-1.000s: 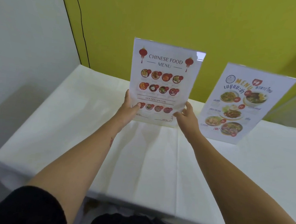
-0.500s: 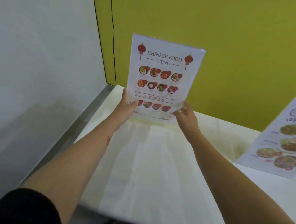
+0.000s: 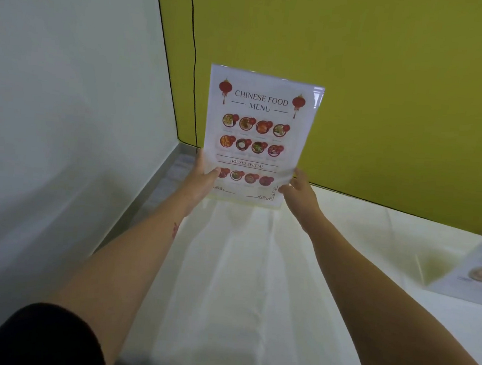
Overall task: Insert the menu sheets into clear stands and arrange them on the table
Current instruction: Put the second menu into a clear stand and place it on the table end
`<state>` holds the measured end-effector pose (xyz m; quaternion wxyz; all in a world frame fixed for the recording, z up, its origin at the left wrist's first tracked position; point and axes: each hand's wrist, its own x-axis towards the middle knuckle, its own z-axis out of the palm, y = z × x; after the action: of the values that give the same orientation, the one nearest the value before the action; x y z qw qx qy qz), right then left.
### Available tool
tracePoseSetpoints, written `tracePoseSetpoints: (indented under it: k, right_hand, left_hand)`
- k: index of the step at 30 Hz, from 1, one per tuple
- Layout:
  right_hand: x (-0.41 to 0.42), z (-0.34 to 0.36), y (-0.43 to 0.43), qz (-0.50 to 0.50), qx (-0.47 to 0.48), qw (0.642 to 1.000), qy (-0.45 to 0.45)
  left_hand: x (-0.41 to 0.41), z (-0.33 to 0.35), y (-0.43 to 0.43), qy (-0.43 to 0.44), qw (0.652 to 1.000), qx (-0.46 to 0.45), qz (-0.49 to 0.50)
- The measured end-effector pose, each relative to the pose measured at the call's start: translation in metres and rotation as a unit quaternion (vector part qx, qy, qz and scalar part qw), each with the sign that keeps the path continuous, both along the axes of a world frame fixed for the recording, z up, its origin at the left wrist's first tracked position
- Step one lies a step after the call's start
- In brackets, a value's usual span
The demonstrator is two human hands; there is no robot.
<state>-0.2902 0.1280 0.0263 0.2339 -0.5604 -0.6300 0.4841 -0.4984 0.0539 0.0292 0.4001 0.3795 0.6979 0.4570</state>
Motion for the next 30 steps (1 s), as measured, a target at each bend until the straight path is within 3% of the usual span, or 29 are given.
tracePoseSetpoints:
  k: [13,30]
  right_hand:
    - [-0.007,-0.009,0.011,-0.021,0.023,0.999,-0.029]
    - [-0.006,-0.010,0.005,0.025,0.062,0.995,-0.080]
  left_hand:
    - [-0.004,-0.015,0.024,-0.009,1.000,-0.004,-0.005]
    - [-0.010,-0.025,0.029,0.093,0.996,-0.009,0.004]
